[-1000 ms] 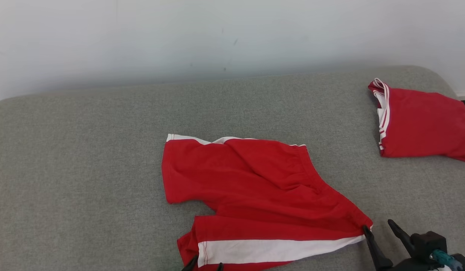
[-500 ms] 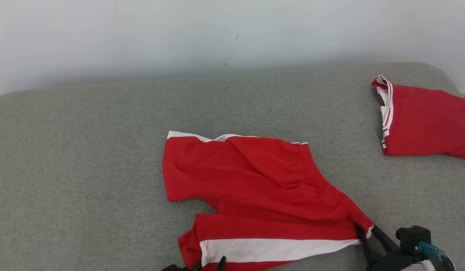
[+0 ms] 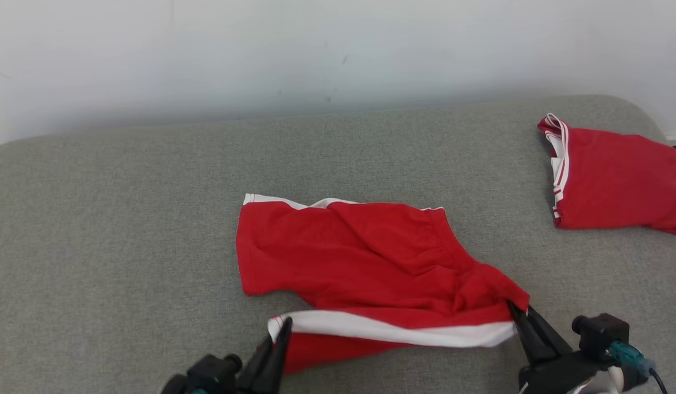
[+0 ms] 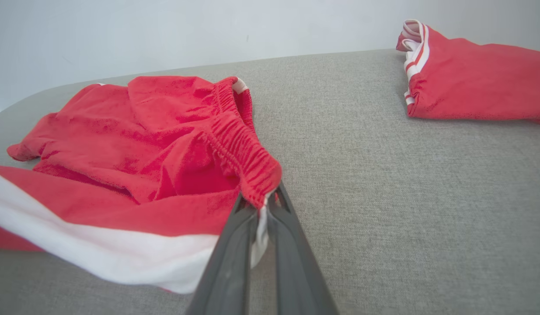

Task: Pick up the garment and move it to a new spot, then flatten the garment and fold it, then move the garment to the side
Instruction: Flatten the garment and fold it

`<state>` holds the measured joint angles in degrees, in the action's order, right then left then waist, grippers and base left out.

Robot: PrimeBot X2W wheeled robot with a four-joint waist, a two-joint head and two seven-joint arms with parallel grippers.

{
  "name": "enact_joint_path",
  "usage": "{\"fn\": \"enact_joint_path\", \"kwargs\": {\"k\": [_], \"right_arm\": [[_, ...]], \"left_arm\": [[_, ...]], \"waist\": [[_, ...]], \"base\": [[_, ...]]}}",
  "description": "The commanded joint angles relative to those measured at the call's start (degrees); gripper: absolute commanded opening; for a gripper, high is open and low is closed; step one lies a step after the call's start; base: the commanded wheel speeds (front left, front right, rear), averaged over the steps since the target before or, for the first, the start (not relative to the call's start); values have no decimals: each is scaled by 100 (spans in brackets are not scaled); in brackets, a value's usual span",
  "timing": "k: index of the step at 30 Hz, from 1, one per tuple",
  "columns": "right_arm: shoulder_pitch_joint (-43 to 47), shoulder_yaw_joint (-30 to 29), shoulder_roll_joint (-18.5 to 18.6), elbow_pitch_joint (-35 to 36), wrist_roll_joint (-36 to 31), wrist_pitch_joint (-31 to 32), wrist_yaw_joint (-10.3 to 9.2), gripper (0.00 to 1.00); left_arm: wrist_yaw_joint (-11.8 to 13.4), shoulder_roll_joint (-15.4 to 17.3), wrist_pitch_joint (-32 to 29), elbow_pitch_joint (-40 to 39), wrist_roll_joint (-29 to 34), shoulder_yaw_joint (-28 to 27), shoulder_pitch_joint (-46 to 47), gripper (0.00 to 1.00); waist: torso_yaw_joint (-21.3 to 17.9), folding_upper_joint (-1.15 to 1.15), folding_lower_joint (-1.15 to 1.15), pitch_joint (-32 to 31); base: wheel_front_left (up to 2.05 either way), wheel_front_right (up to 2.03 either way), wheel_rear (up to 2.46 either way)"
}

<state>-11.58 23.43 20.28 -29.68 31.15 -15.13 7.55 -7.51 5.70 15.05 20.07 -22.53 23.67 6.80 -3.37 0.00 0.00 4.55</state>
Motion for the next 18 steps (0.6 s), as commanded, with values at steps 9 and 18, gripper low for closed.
{"fn": "enact_joint_path", "kwargs": {"k": [9, 18], "right_arm": [[-1214, 114, -98, 474, 282, 136, -16, 0], [-3749, -241, -321, 114, 613, 856, -16, 0]], "left_arm": [[8, 848, -50, -632, 156, 25, 1583, 0], [8, 1564, -765, -608, -482, 374, 4494, 0]], "waist": [[-53, 0, 0, 343], [-107, 0, 0, 1583]], "base": [[0, 0, 0], [0, 0, 0]]}}
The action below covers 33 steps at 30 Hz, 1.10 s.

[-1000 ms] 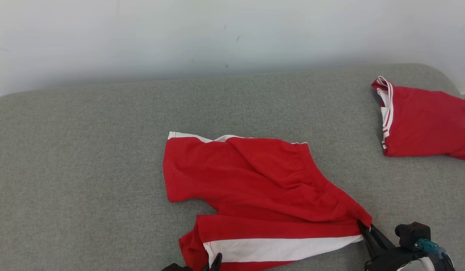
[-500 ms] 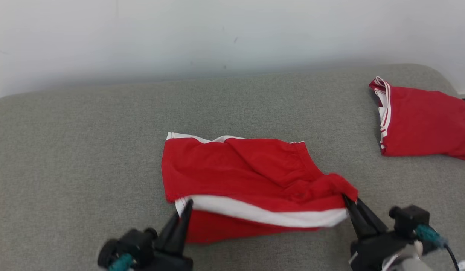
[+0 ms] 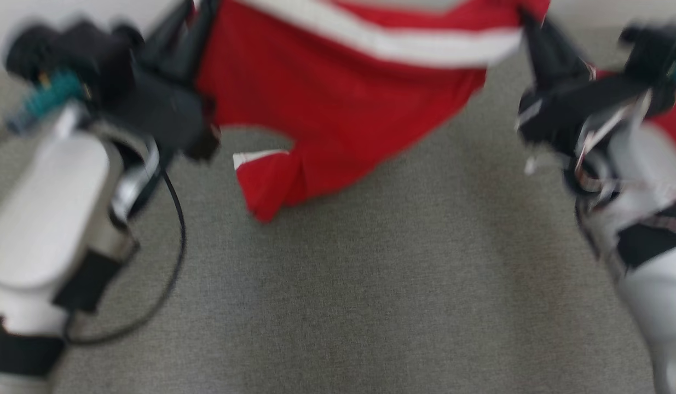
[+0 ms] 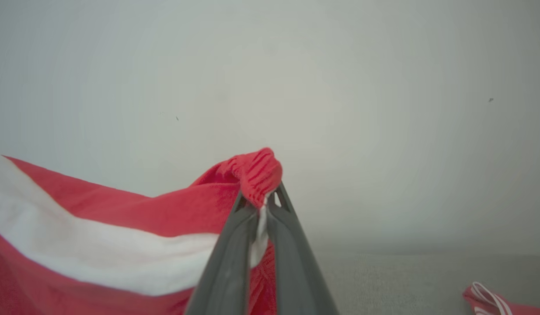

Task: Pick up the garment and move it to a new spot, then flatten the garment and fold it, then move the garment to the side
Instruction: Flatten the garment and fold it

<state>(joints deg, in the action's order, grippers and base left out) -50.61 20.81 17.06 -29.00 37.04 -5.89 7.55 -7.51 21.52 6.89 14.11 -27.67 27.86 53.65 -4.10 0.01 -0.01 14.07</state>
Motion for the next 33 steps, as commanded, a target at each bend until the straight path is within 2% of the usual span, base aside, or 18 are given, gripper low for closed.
{"fn": "enact_joint_path", "kwargs": {"k": [1, 6, 8, 12, 15, 23, 33], "right_arm": [[-211, -28, -26, -52, 47, 40, -16, 0], [-2114, -385, -45, -542, 63, 456, -16, 0], [-3116, -615, -212, -994, 44, 663, -16, 0], [-4319, -955, -397, -1717, -91, 785, -16, 0], [-5058, -1004, -472, -2180, -354, 746, -16, 0], [-6262, -1074, -595, -3079, -767, 610, -16, 0], [-6769, -1064, -690, -3803, -1005, 345, -16, 0]], "left_arm": [[8, 62, -12, 60, -22, 45, 213, 0], [9, 124, -230, 465, -378, 294, 2088, 0], [10, 190, -295, 842, -583, 455, 3063, 0], [10, 104, -201, 1317, -785, 640, 4137, 0], [10, 78, -133, 1706, -916, 786, 4813, 0], [10, -47, 124, 2712, -1191, 1155, 6067, 0], [10, -118, 507, 3370, -1569, 1673, 6581, 0]], "waist": [[-33, -1, 1, 799], [-7, -1, 1, 1578], [-20, -1, 1, 1892], [-9, -1, 1, 2176], [24, -1, 1, 2324], [84, -1, 1, 2524], [154, -1, 1, 2690]], "base": [[0, 0, 0], [0, 0, 0], [0, 0, 0], [0, 0, 0], [0, 0, 0], [0, 0, 0], [0, 0, 0]]}}
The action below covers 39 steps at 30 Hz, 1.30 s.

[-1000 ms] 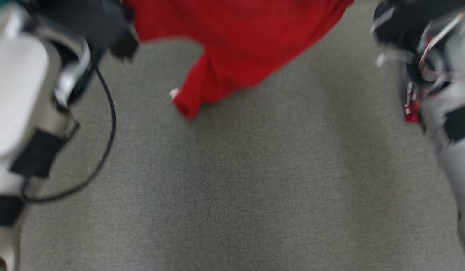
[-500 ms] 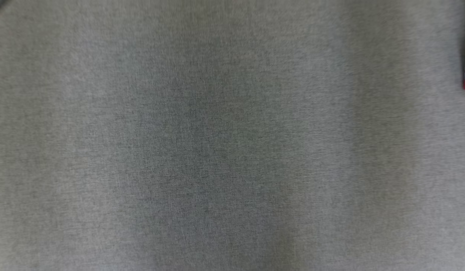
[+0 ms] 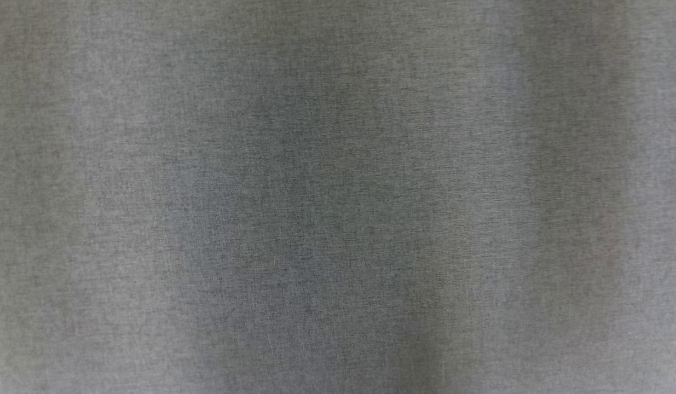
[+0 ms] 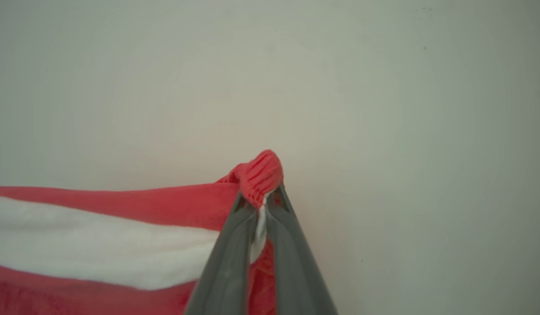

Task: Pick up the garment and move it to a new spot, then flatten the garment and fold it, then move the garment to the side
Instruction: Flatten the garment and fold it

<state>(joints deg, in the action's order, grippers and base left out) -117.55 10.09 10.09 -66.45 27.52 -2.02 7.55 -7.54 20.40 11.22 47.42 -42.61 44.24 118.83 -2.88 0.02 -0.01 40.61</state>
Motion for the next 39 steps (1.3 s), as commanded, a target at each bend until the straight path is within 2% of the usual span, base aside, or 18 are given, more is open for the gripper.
{"fn": "enact_joint_path", "kwargs": {"k": [1, 10, 16, 19, 25, 32, 39], "right_arm": [[-98, 30, 11, -110, -82, -53, -16, 0], [-104, 90, 10, -349, -51, -172, -16, 0], [383, 249, -166, -157, 241, -240, -16, 0], [890, 417, -167, 72, 462, -237, -16, 0], [2371, 847, -55, 844, 1081, -298, -16, 0], [4434, 1263, 219, 2001, 1833, -301, -16, 0], [6361, 1352, 436, 2956, 2278, -425, -16, 0]], "left_arm": [[14, -1, 87, 87, -117, 84, 84, 0], [14, 47, 321, 193, -358, 330, -9, 0], [14, 138, 396, -131, -343, 426, -403, 0], [33, 242, 404, -529, -275, 218, -857, 0], [330, 563, 396, -1675, -10, -319, -2622, 0], [777, 796, 397, -3080, 3, -806, -4986, 0], [1091, 685, 398, -4202, 111, -1105, -7127, 0]], "waist": [[45, -2, 1, 60], [152, -2, 1, 171], [81, -2, 1, 12], [36, -2, 1, -164], [-41, -2, 1, -638], [-46, -2, 1, -1239], [-49, -2, 1, -1783]], "base": [[0, 0, 0], [0, 0, 0], [0, 0, 0], [0, 0, 0], [0, 0, 0], [0, 0, 0], [0, 0, 0]]}}
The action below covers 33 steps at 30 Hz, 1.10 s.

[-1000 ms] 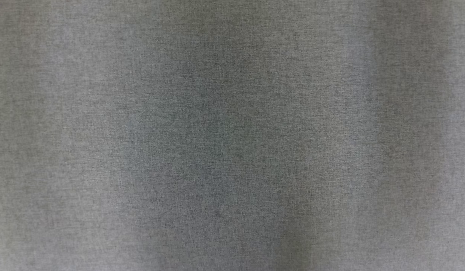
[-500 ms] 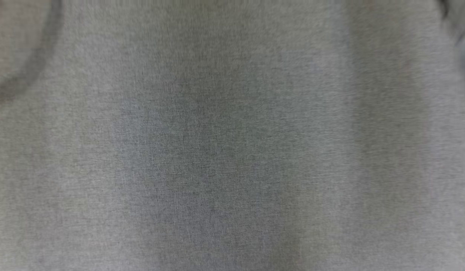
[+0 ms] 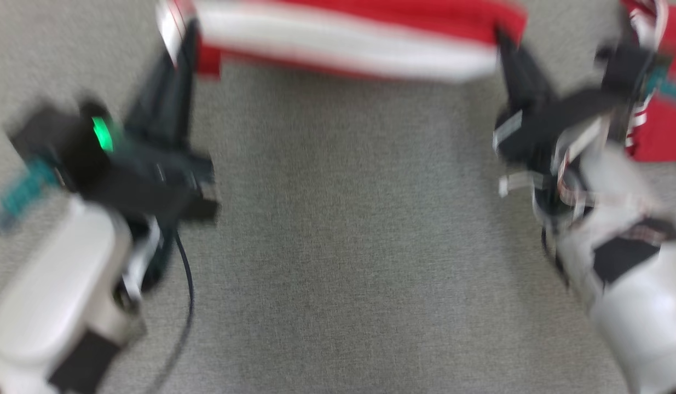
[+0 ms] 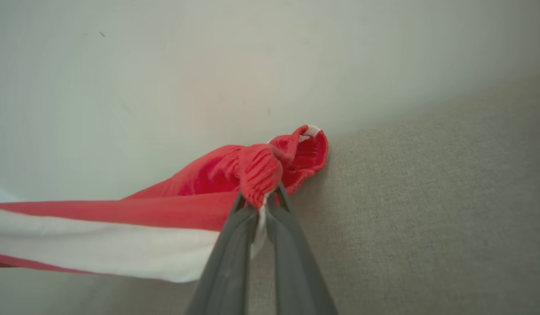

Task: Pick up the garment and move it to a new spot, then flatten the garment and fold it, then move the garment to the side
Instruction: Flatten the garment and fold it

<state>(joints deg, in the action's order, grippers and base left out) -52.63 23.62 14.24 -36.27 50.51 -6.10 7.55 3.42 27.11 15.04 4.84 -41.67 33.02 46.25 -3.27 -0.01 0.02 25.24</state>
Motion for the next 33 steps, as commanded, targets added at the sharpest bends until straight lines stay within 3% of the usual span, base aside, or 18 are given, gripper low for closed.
{"fn": "enact_joint_path", "kwargs": {"k": [1, 10, 19, 33], "right_arm": [[374, -17, 33, 126, 68, -32, -16, 0], [2144, -300, 98, 772, 166, -61, -16, 0], [3777, -871, 105, 1600, -97, 114, -16, 0], [5444, -1845, -498, 2912, -1008, 990, -16, 0]], "left_arm": [[52, -60, 17, -123, 35, -120, -393, 0], [-6, -410, 17, -430, 225, -617, -2348, 0], [-356, -912, 17, -424, 606, -1040, -3855, 0], [-796, -1344, 17, -16, 1273, -1304, -4690, 0]], "waist": [[-19, 1, -2, -395], [-107, 1, -2, -866], [-58, 1, -2, -1234], [105, 1, -2, -1448]], "base": [[0, 0, 0], [0, 0, 0], [0, 0, 0], [0, 0, 0]]}}
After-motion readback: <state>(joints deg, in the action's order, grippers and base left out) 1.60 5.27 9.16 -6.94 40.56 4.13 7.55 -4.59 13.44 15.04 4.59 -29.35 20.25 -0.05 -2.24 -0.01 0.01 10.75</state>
